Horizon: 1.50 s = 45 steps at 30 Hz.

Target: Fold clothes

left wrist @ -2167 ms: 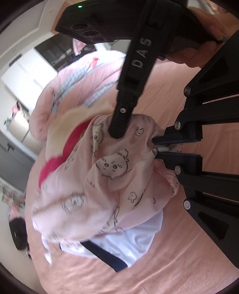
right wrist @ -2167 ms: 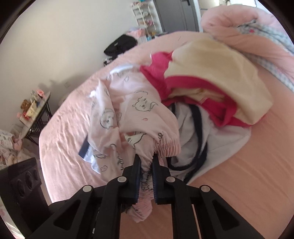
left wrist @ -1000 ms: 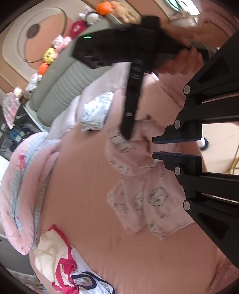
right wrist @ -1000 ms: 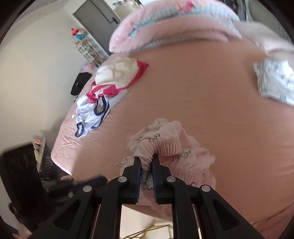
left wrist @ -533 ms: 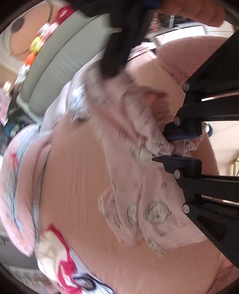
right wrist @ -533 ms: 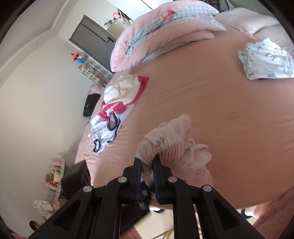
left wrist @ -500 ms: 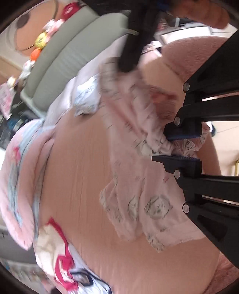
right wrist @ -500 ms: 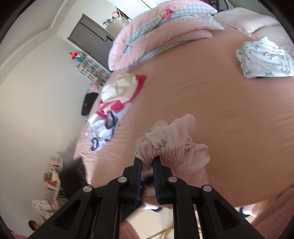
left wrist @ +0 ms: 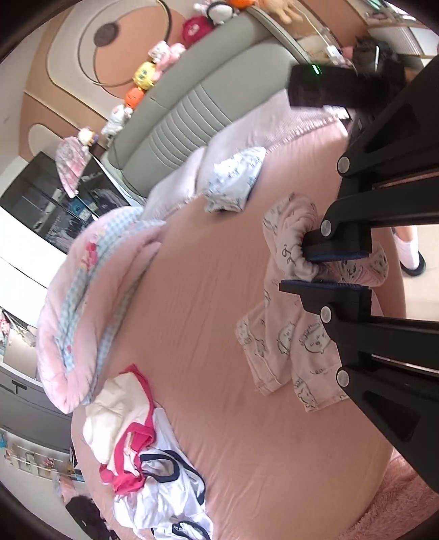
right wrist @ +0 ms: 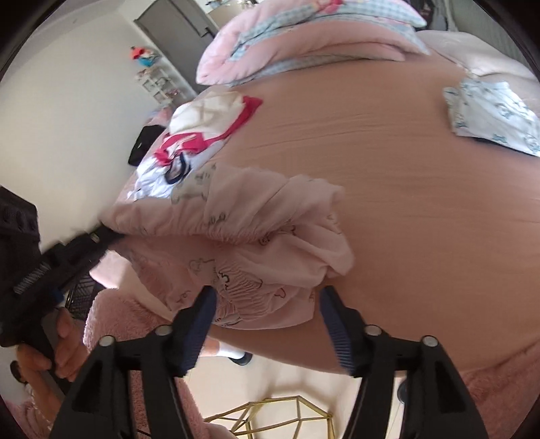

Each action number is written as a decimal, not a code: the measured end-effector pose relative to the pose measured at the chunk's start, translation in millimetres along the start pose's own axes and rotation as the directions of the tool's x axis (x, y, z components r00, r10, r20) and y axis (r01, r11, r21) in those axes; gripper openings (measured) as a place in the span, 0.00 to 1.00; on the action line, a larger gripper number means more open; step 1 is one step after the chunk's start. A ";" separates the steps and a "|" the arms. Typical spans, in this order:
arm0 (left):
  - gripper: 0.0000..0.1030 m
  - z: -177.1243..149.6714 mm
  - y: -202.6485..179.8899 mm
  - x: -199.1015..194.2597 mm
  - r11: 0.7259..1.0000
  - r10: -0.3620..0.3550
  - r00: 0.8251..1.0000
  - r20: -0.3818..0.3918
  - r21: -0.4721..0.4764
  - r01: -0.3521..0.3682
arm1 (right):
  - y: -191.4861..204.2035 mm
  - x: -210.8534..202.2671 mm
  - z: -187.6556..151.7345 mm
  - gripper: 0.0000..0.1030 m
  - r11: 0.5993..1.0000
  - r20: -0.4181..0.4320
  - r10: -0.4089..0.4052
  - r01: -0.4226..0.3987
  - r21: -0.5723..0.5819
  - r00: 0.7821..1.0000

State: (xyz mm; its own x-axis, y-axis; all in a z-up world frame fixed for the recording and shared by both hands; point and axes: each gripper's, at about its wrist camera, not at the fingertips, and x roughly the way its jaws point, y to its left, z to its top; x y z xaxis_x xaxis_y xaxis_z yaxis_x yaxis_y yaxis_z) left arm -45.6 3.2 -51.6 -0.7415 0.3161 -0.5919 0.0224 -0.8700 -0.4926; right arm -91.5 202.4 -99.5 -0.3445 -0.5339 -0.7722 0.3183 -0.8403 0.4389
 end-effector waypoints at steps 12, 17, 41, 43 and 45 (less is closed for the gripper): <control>0.08 -9.3 5.8 -18.9 0.999 0.034 0.999 0.025 0.005 -0.034 | 6.3 8.4 -0.1 0.20 0.982 0.073 -0.165 0.158 0.099 0.984; 0.08 -8.1 32.9 -17.6 0.996 0.073 0.997 0.015 -0.043 -0.072 | -8.7 -54.5 -1.6 0.19 0.966 0.208 -0.224 0.189 0.175 0.952; 0.08 3.3 11.1 -25.7 0.984 0.137 0.989 0.064 0.109 -0.143 | 55.9 -58.0 -10.4 0.47 0.921 0.075 -0.273 0.283 -0.269 0.959; 0.08 2.9 9.2 -24.8 0.985 0.131 0.990 0.061 0.108 -0.137 | 59.4 -60.8 -14.5 0.48 0.927 0.048 -0.223 0.227 -0.297 0.974; 0.08 1.9 6.8 -24.1 0.985 0.123 0.991 0.056 0.112 -0.129 | 54.9 -72.2 -15.6 0.48 0.958 0.028 -0.116 0.119 -0.261 0.993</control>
